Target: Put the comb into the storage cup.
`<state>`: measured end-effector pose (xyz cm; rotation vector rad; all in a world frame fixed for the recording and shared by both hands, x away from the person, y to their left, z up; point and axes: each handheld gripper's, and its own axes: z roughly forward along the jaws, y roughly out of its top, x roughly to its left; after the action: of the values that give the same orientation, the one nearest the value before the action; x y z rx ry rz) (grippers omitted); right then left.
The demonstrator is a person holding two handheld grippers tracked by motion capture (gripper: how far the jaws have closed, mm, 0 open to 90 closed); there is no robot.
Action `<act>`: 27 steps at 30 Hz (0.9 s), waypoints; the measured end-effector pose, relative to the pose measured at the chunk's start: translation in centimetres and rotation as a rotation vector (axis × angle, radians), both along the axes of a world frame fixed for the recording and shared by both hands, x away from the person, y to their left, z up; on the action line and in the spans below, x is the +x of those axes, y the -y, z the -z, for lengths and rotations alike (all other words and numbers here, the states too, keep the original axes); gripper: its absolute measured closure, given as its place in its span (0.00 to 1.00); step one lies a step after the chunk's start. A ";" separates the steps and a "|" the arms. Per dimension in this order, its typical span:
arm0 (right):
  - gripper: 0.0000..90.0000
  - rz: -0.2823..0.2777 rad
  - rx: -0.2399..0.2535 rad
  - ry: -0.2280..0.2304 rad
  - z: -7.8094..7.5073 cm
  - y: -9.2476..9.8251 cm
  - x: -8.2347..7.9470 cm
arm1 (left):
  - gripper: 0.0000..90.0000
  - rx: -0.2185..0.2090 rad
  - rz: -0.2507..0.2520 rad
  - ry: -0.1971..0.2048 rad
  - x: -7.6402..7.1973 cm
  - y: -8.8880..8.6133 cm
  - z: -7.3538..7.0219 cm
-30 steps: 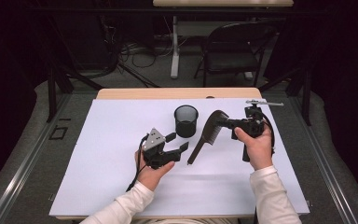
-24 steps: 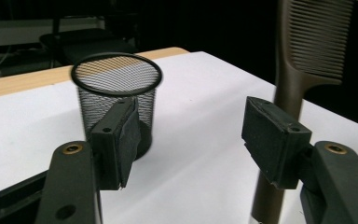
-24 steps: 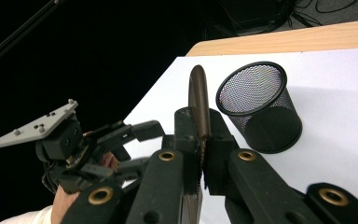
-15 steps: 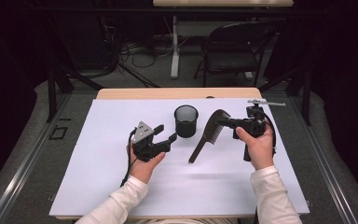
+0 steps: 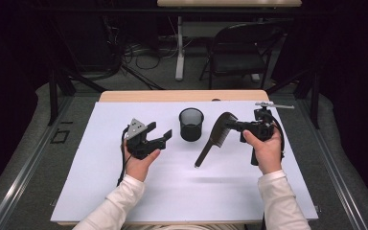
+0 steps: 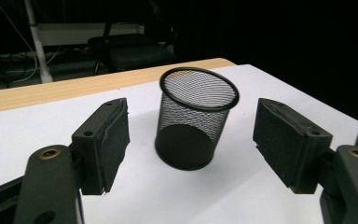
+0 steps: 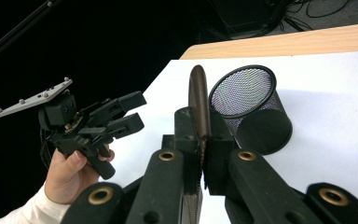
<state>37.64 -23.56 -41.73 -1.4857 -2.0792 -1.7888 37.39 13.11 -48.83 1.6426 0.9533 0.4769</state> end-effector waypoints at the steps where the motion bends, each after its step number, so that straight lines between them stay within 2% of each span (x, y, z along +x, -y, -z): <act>1: 0.97 0.001 0.000 0.000 0.0 0.0 0.0 | 0.28 -0.003 -0.002 -0.002 0.1 -0.2 0.0; 14: 0.97 0.016 -0.006 0.008 0.1 0.2 0.1 | 0.17 -0.006 -0.065 -0.029 1.1 -2.0 0.1; 20: 0.97 0.024 -0.004 0.008 0.0 0.3 0.1 | 0.17 0.013 -0.064 -0.034 1.3 -2.7 0.1; 27: 0.97 0.030 -0.005 0.012 0.1 0.3 0.1 | 0.17 0.066 -0.052 -0.018 1.3 -2.9 0.0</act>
<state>37.72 -23.85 -41.79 -1.5191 -2.0788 -1.8083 38.67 16.06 -48.87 1.6876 1.0049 0.5342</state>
